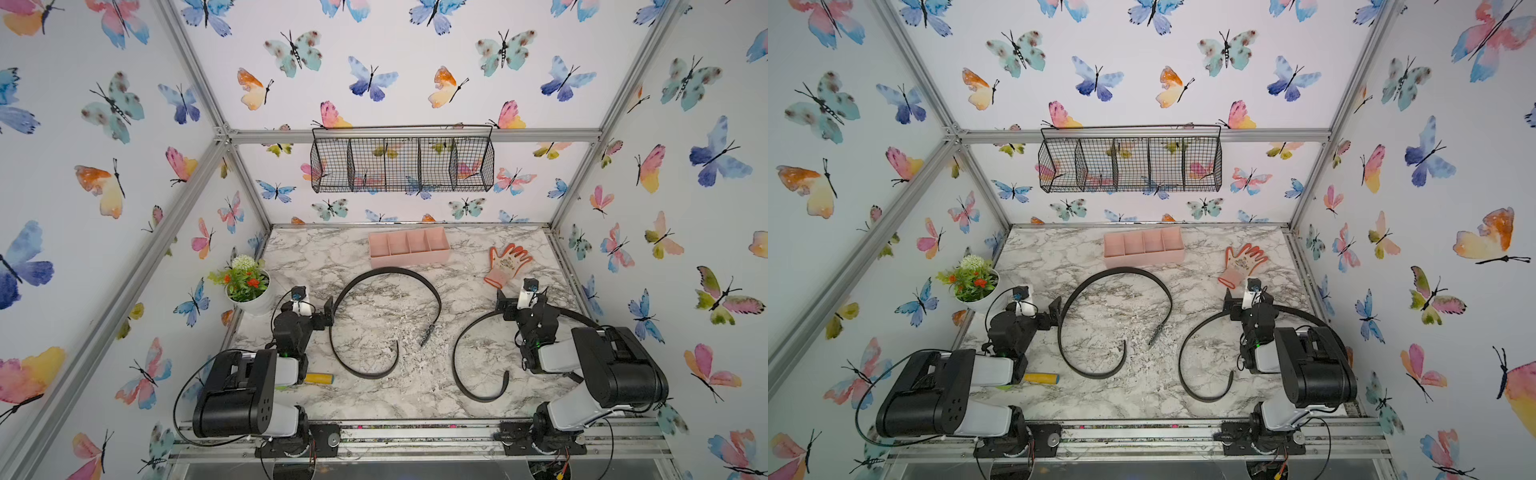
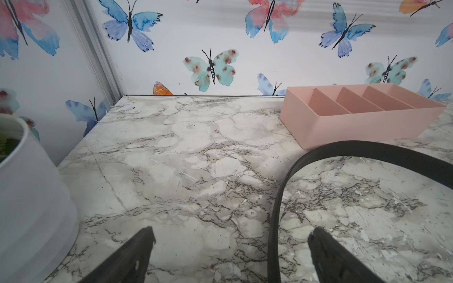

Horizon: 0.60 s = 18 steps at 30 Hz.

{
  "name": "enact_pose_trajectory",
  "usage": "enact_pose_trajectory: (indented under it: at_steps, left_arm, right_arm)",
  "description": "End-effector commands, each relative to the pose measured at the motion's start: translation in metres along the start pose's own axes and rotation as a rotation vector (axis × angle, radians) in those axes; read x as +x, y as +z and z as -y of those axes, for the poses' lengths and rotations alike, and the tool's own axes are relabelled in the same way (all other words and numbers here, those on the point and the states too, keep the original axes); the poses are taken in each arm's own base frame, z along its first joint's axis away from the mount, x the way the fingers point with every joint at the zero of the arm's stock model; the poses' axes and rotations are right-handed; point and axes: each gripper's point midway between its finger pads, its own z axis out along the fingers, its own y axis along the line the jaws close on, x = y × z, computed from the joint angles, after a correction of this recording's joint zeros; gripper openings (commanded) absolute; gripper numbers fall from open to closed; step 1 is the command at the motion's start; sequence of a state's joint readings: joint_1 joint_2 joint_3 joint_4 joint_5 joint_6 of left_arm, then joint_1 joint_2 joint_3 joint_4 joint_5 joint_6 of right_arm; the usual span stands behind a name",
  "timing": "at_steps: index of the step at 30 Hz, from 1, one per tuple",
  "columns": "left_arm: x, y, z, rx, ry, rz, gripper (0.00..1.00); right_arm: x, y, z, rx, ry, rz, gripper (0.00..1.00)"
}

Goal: Place the belts into the storage roll
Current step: Roll the belt at the center of the board.

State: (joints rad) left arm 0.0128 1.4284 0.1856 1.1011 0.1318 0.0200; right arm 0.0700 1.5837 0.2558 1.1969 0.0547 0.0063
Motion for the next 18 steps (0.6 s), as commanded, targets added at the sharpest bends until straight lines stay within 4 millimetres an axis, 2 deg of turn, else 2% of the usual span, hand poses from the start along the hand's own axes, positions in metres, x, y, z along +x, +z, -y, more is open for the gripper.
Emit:
enact_pose_trajectory:
  at_steps: [1, 18]
  left_arm:
    - [-0.0109, 0.0009, -0.001, -0.009, 0.009, 0.032, 0.98]
    - [-0.0111, 0.0011, -0.0032, 0.0, 0.001, 0.03, 0.98]
  right_arm:
    - [-0.0026, 0.0015, 0.0024, 0.015, -0.002, 0.008, 0.99]
    - [-0.0016, 0.0035, 0.0022, 0.015, 0.0, -0.001, 0.99]
